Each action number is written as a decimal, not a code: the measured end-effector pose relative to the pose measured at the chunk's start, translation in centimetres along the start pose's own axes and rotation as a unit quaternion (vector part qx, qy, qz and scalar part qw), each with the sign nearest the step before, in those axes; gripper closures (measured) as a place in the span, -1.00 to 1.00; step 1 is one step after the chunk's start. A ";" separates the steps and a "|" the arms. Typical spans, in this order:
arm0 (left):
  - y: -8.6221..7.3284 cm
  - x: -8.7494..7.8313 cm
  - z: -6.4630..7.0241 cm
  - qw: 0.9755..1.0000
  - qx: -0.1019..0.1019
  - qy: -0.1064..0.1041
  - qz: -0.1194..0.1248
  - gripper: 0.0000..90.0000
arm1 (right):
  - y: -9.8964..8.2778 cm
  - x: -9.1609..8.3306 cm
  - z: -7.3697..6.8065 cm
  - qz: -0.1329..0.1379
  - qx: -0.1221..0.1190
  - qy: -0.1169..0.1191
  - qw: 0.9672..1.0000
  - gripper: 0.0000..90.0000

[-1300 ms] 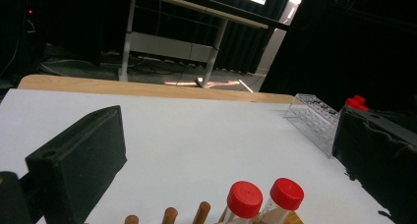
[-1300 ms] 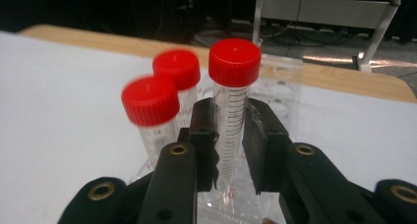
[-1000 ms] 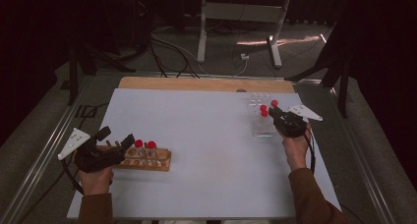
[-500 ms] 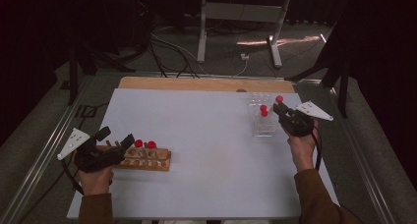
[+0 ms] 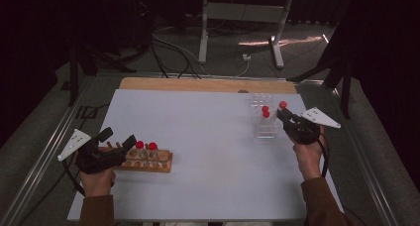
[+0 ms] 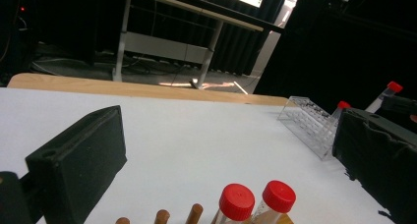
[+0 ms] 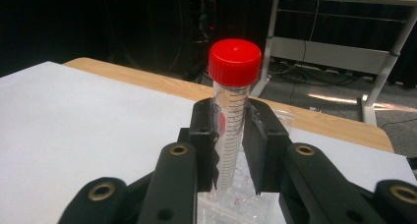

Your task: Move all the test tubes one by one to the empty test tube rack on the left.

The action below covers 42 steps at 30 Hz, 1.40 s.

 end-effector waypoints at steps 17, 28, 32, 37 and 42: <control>1.0 1.1 3.3 0.999 0.045 -0.015 -0.009 -0.99 | -1.8 -1.5 -1.8 -0.003 0.000 0.030 1.000 0.66; 2.2 3.3 7.6 0.995 0.084 -0.049 -0.021 -0.99 | -2.1 -1.9 -3.6 -0.003 0.006 0.073 0.997 0.66; 2.7 4.6 9.3 0.992 0.095 -0.064 -0.044 -0.99 | -2.1 -2.0 -4.5 -0.006 -0.004 0.083 0.997 0.66; 3.2 6.1 11.4 0.988 0.113 -0.086 -0.058 -0.98 | -2.1 -1.8 -5.3 -0.009 -0.010 0.096 0.995 0.66; 3.1 7.7 13.0 0.986 0.113 -0.108 -0.062 -0.95 | -2.1 -1.5 -6.1 -0.015 -0.021 0.106 0.994 0.66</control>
Point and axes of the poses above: each handheld gripper's, and its own axes: x roughly forward along the jaws, y roughly out of its top, z roughly to its right, the point moved 1 cm from there along x, roughly forward along the jaws, and after that the axes turned 10 degrees about -z, right-handed, at the moved point
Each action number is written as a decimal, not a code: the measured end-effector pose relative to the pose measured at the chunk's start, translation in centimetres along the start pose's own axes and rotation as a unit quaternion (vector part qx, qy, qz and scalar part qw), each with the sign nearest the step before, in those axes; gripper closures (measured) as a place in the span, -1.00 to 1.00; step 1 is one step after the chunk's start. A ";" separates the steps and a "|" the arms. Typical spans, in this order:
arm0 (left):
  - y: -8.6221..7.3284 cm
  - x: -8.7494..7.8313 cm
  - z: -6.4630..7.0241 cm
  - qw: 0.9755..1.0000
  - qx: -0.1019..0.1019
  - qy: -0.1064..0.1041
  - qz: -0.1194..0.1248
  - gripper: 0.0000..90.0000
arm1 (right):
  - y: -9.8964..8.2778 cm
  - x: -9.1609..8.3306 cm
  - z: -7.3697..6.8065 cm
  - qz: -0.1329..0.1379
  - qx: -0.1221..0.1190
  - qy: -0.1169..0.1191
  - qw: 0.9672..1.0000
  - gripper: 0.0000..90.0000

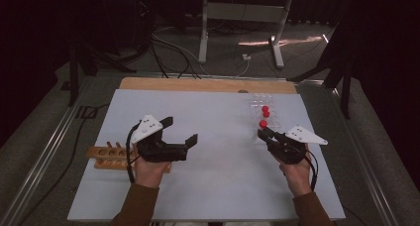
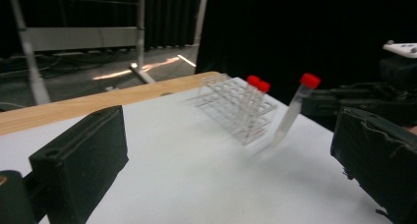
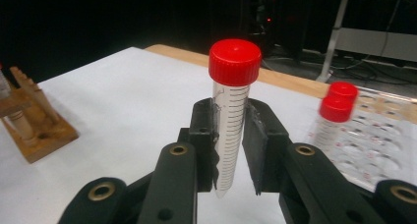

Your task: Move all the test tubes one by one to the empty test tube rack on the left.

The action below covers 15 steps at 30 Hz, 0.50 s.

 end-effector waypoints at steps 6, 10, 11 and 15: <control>0.0 2.7 1.3 1.000 0.008 -0.016 -0.016 -0.93 | 0.0 0.6 -0.8 -0.010 -0.006 0.017 1.000 0.66; 0.2 4.3 1.9 0.999 0.008 -0.025 -0.025 -0.91 | 0.0 0.8 -1.3 -0.013 -0.011 0.022 1.000 0.66; 0.3 4.7 2.0 0.999 0.008 -0.027 -0.027 -0.90 | 0.0 0.8 -1.4 -0.013 -0.013 0.023 1.000 0.66; 0.5 5.9 2.6 0.999 0.012 -0.033 -0.036 -0.88 | 0.0 1.0 -2.0 -0.014 -0.020 0.029 0.999 0.66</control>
Point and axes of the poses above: each handheld gripper's, and its own axes: x roughly forward along the jaws, y roughly out of its top, z roughly to its right, the point moved 1 cm from there along x, roughly forward along the jaws, and after that the axes turned 10 degrees about -z, right-handed, at the moved point
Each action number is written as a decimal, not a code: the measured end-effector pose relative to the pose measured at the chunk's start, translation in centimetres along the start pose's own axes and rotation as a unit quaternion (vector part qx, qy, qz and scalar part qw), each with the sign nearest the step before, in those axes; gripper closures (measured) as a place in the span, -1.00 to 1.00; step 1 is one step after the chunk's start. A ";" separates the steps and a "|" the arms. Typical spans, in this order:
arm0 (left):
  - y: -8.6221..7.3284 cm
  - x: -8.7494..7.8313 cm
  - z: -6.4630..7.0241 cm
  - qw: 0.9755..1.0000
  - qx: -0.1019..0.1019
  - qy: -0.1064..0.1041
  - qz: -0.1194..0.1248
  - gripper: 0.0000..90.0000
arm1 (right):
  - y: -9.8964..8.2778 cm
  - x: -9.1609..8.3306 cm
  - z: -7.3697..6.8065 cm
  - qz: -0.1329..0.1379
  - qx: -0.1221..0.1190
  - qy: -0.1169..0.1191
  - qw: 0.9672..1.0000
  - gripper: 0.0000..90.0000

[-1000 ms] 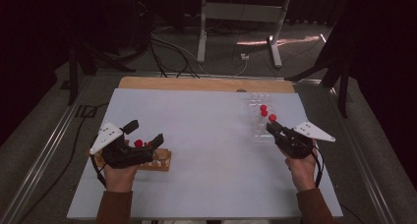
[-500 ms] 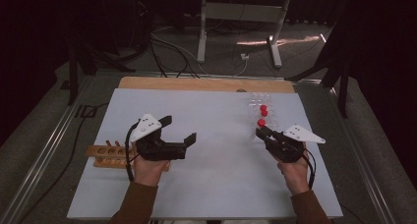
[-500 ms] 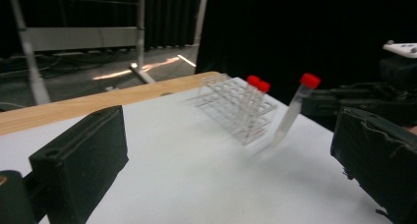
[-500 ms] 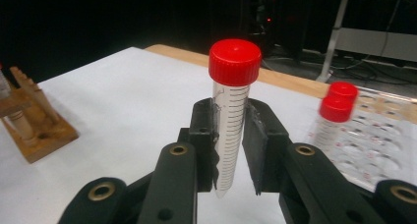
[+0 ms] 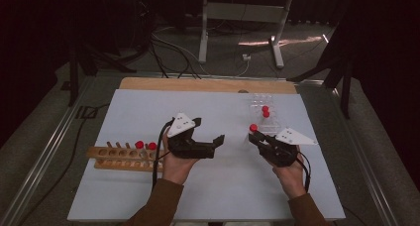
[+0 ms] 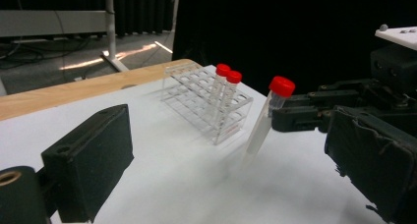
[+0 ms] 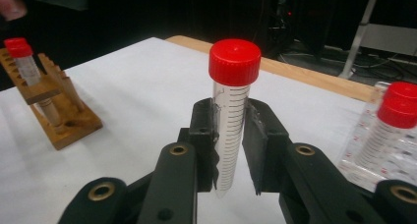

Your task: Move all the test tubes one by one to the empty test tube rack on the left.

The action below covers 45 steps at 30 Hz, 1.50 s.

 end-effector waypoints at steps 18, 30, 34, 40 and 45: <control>0.8 4.2 2.0 0.999 0.024 -0.013 -0.039 -0.48 | 0.1 1.1 -1.9 -0.015 -0.028 0.023 0.999 0.66; 0.7 6.3 2.7 0.996 0.041 -0.044 -0.065 0.39 | 0.1 1.4 -2.5 -0.020 -0.042 0.035 0.998 0.66; 0.6 6.3 2.8 0.996 0.043 -0.039 -0.067 0.55 | 0.1 1.5 -2.6 -0.021 -0.046 0.036 0.998 0.65; 0.7 6.2 2.6 0.997 0.041 -0.030 -0.064 0.56 | 0.1 1.5 -2.2 -0.025 -0.035 0.053 0.998 0.27; 0.8 5.9 2.4 0.997 0.035 -0.024 -0.063 0.56 | -0.1 1.7 -1.5 -0.034 -0.012 0.060 0.998 -0.21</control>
Point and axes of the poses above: each handheld gripper's, and its own axes: x roughly forward along the jaws, y roughly out of its top, z roughly to its right, the point moved 1 cm from there along x, roughly forward along the jaws, and after that the axes turned 10 degrees about -z, right-handed, at the moved point
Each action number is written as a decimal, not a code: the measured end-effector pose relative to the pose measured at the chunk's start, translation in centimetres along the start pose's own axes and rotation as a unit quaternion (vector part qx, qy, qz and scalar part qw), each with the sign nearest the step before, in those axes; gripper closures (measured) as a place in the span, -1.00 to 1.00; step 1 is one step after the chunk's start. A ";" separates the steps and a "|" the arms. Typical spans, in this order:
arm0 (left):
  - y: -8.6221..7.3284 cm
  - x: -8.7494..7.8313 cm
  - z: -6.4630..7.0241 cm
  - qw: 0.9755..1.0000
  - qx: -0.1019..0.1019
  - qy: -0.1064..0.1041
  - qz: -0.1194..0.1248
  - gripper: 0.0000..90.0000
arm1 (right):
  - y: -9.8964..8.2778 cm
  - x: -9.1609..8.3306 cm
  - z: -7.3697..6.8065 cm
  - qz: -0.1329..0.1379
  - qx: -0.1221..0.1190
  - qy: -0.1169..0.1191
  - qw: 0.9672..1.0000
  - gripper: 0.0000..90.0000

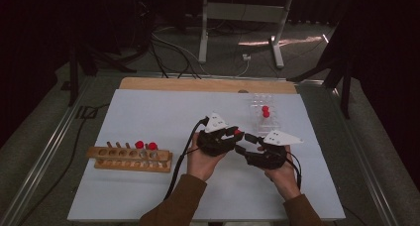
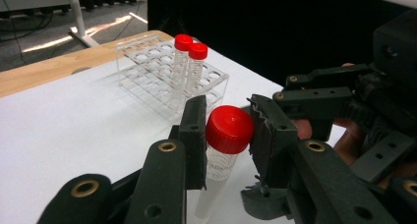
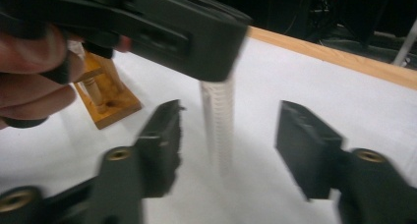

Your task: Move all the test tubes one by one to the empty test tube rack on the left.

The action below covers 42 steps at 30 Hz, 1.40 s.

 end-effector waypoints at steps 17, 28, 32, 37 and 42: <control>0.1 -1.9 -0.6 1.000 -0.014 -0.001 0.018 0.56 | -0.4 -1.0 1.9 0.021 0.027 -0.022 0.999 -0.89; 0.0 -4.1 -1.1 0.999 -0.029 0.005 0.031 0.56 | -0.7 -1.5 2.9 0.024 0.043 -0.032 0.998 -1.00; -0.2 -5.2 -1.4 0.999 -0.034 0.010 0.036 0.56 | -0.7 -1.7 3.0 0.025 0.045 -0.036 0.998 -1.00; -0.6 -6.6 -2.0 0.998 -0.039 0.016 0.046 0.56 | -0.8 -2.0 3.2 0.029 0.047 -0.042 0.998 -1.00; -0.9 -8.3 -2.6 0.997 -0.050 0.028 0.052 0.56 | -1.0 -2.4 3.5 0.031 0.049 -0.047 0.997 -1.00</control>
Point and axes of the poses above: each handheld gripper's, and its own axes: x roughly forward along the jaws, y roughly out of its top, z roughly to its right, the point moved 1 cm from there along x, roughly forward along the jaws, and after that the axes turned 10 degrees about -z, right-handed, at the moved point
